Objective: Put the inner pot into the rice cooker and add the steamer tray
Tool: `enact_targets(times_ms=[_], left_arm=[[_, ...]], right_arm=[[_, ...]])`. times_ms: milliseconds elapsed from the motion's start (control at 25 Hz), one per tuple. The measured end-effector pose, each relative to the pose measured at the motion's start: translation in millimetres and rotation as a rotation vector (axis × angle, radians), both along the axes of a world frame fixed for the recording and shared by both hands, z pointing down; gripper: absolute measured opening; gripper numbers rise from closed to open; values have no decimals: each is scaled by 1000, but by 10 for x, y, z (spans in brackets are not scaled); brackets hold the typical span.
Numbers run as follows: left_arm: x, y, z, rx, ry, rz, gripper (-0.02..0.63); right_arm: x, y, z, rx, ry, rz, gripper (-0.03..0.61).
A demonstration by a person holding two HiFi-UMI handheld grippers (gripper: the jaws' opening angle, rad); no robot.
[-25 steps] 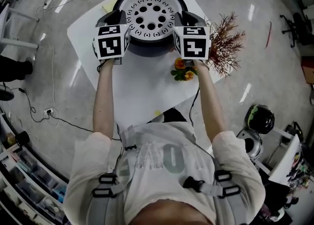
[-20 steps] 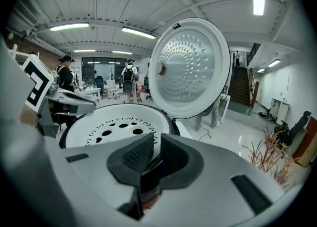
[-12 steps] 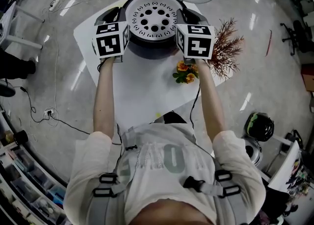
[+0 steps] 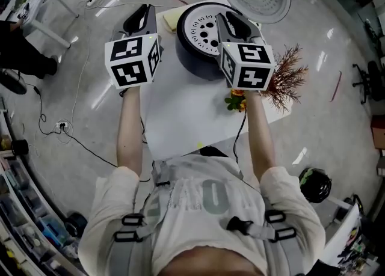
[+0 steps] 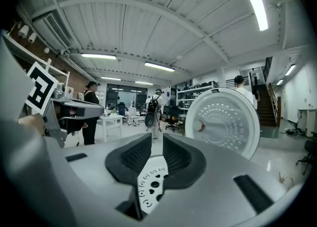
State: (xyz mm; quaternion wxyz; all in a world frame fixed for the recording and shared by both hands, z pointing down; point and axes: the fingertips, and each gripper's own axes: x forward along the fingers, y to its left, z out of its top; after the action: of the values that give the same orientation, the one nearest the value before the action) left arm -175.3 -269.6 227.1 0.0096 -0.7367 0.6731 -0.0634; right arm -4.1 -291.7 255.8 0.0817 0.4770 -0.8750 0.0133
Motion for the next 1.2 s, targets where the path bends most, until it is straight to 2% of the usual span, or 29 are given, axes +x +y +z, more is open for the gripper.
enact_targets(times_ms=[120,440,560,680,800,1000,1200], left_arm=[[-180,332,-121,42,7,-38,48],[-518,926,-52,58,38,-119,46],[-539,1131,39,100,42,-152,46],[-589,1352,76,143,36,-198,31],[-641,1578,177,166,39,-245,25],[-598,1950,687,120,26,-294,23],[-497,1995,1020,52,40,-274,23]], right_arm=[[-286,212,-82,20,-25,-68,94],[-974,673,-208,74,-106,-228,83],[-1049,788,-127,84,-137,-242,72],[-1087,915,-64,85,-146,-243,11],[-1143,1057,63,54,-164,-260,9],[-1171,1381,520,-16,-164,-289,9],[-1208,1622,844,-62,-111,-329,9]])
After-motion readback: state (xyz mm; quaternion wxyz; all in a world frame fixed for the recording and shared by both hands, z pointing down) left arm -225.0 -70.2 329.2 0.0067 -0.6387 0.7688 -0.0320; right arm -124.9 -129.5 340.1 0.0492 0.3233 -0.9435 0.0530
